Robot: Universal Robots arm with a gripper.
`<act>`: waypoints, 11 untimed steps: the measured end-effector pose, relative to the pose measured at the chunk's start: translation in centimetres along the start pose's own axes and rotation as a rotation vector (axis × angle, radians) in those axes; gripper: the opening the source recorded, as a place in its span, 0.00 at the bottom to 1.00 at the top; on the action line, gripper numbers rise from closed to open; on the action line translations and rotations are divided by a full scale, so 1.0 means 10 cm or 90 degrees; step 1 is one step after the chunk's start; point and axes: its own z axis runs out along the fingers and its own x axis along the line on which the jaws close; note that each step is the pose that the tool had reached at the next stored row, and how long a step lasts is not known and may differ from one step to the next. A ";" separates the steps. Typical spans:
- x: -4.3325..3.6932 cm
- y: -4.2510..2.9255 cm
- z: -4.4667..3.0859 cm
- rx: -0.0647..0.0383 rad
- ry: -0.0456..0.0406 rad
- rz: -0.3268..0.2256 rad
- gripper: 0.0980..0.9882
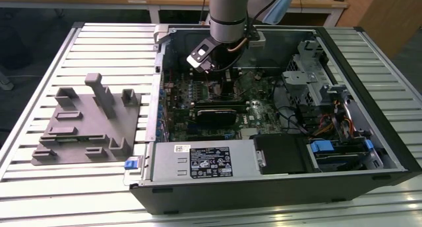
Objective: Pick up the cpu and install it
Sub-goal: 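Place the cpu into insertion slot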
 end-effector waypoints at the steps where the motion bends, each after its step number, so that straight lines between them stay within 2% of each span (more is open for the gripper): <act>1: 0.000 0.000 0.000 0.000 0.0000 0.000 0.50; 4: 0.001 0.001 0.003 0.000 0.0004 0.000 0.51; 5: 0.001 0.001 0.003 0.000 0.0003 0.000 0.58; 9: 0.000 0.000 0.001 0.000 0.0001 0.000 0.58; 11: 0.000 0.000 -0.002 0.000 0.0036 0.000 0.58</act>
